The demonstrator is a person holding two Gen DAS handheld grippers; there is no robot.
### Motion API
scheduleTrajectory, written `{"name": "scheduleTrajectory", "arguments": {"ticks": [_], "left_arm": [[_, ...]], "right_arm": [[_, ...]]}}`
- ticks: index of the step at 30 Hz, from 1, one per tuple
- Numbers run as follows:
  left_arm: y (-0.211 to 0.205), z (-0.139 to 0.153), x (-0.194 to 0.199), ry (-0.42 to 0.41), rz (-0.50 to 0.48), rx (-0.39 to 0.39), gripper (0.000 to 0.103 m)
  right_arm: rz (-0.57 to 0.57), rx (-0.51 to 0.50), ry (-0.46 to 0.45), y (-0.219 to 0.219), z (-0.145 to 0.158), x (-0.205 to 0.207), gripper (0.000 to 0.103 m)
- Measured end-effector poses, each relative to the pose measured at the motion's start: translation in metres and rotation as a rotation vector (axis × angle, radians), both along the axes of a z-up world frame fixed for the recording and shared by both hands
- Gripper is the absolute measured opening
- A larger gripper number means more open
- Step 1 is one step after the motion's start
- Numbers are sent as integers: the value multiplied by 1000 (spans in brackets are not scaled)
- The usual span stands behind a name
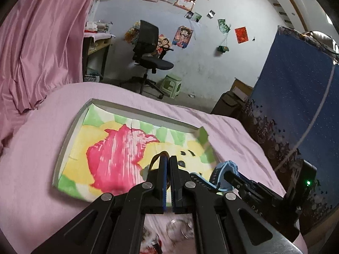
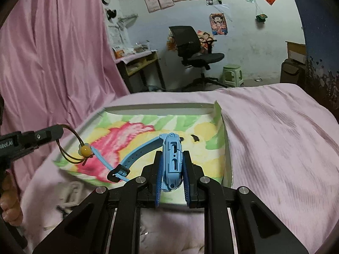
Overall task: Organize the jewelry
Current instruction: 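Carry the smartwatch and beaded ring into the grey tray and release both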
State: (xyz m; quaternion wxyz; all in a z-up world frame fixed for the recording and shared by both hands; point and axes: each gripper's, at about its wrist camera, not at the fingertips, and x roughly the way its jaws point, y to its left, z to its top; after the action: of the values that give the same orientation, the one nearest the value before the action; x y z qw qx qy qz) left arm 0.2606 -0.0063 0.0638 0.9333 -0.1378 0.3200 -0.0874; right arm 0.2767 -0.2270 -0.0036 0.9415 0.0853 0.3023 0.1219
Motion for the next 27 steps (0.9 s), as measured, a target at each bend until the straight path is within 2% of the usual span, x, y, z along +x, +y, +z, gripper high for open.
{"name": "scheduleTrajectory", "arguments": {"ticks": [9,14,16,17,22,24,25,26,27], "left_arm": [[6,-52,25,135,29,33,3],[10,-69,25,203,47,59,3],[12,-71,20,203,50,56,3],[13,-71,18,201,50,49,3],[17,-66,3,171,56,22,7],[17,-62,-7,145,53,22,15],[16,-59,-13,126,49,21,27],[15,-57,-18,106,49,23,43],[14,-53,-25,79,56,30,53]], "right_arm": [[33,-36,97,14,-30,22,16],[44,-45,99,16,-33,20,18],[41,-54,88,16,-32,16,28],[40,-56,81,15,-30,15,38],[38,-66,11,12,-17,-6,40],[35,-64,-19,9,-10,-17,43],[30,-63,-35,8,-6,-23,45],[26,-59,-51,7,-4,-28,51],[22,-54,-70,6,0,-35,55]]}}
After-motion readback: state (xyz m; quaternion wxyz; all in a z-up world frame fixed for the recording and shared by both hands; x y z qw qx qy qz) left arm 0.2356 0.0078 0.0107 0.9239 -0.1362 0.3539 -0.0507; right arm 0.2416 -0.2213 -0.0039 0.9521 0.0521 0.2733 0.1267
